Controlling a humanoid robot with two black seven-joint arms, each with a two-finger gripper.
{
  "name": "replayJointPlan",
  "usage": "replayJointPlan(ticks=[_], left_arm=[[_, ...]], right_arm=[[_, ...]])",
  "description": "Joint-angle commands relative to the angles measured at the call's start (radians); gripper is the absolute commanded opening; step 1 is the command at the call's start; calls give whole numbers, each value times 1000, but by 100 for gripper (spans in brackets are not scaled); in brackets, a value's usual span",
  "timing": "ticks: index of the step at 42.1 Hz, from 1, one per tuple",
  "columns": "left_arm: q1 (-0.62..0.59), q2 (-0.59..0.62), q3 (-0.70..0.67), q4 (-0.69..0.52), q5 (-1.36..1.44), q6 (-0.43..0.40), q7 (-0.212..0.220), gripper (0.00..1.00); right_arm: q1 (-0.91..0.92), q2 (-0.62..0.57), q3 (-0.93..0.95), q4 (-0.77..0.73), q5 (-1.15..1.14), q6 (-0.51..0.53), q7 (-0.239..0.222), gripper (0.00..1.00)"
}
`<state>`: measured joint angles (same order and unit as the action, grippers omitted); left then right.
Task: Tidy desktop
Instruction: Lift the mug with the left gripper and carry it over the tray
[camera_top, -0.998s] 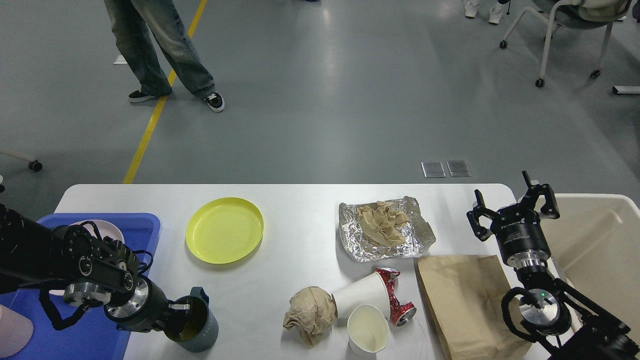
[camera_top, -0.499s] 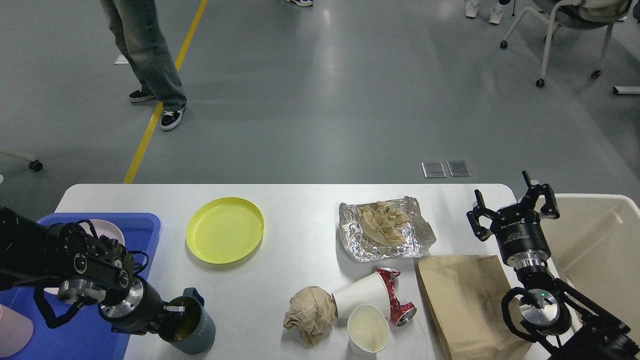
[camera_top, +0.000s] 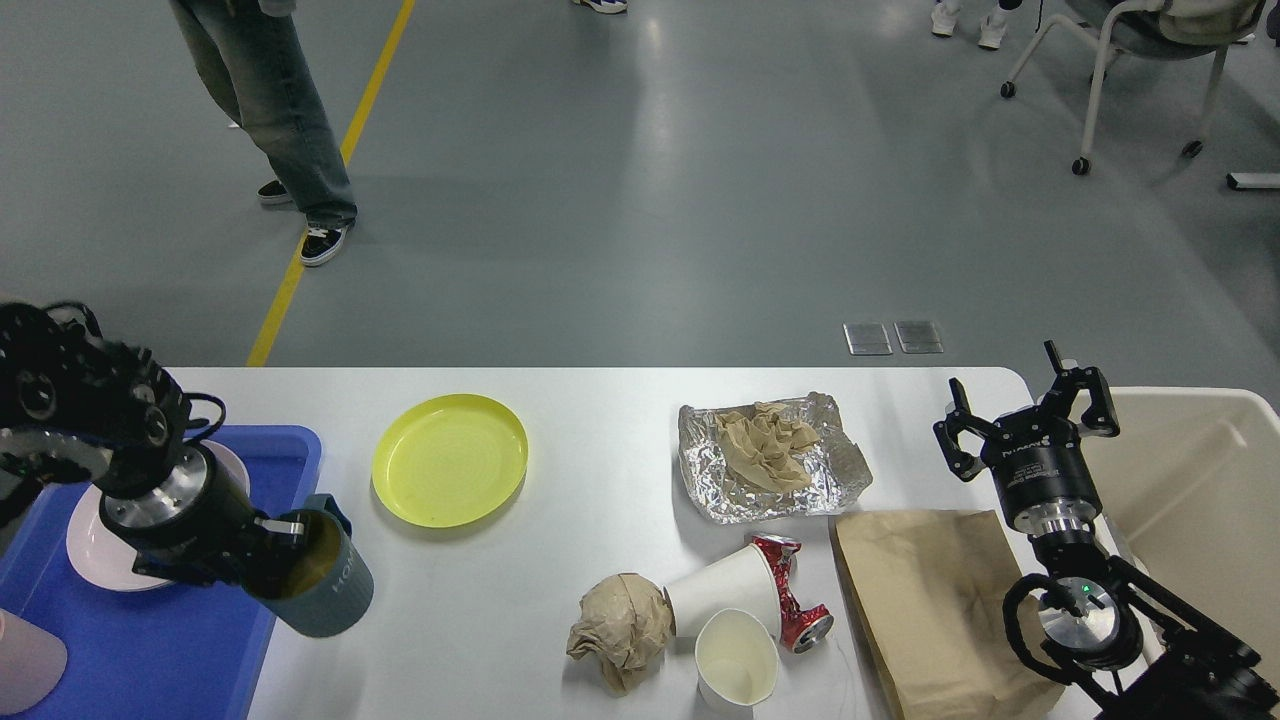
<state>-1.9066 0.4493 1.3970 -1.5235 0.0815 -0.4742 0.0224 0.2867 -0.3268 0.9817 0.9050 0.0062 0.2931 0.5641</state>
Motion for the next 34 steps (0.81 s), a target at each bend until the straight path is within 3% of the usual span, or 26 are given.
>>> replayJointPlan(ticks=[1,11,17,34], left_arm=[[-204,-21,57,-52,-20,-136,-19,0],[-498,-152,148,-144,-120,-294,-131,0],[-589,-190,177,-153,-131,-391,-189,0],[-559,-146,286,-113,-114,-393,-186,0]], right_arm=[[-1,0,0,0,0,0,-1,100],[0,0,0,-1,0,1,0,100],[-1,0,0,-1,0,0,-1,100],[0,0,0,0,0,0,0,100]])
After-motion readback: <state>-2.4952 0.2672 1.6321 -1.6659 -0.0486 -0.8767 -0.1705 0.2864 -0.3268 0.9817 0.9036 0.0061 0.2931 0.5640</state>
